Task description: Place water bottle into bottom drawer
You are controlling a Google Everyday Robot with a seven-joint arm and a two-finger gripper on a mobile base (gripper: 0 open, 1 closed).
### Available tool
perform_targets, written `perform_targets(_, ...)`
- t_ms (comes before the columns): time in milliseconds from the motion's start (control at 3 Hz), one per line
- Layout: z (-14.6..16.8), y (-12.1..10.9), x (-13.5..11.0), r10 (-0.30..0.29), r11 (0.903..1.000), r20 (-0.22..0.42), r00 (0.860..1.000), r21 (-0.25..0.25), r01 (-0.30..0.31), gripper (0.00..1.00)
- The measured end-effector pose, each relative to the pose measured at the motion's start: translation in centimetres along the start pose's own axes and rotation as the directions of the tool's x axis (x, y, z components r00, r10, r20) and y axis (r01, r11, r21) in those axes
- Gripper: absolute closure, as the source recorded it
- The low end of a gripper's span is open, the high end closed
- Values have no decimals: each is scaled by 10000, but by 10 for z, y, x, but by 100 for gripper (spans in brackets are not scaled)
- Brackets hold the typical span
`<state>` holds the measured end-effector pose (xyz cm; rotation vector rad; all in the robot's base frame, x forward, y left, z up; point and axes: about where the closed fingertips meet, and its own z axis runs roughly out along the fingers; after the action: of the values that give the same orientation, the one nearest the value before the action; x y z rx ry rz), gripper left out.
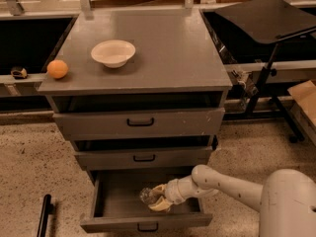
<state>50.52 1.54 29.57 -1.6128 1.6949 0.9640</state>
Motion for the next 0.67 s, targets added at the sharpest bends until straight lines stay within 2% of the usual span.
perform_targets(333, 7, 4, 14, 203, 9998, -185, 9996, 90, -201, 86)
perform_targets(667, 19, 5, 23, 358, 9992, -211, 9991, 212, -353, 63)
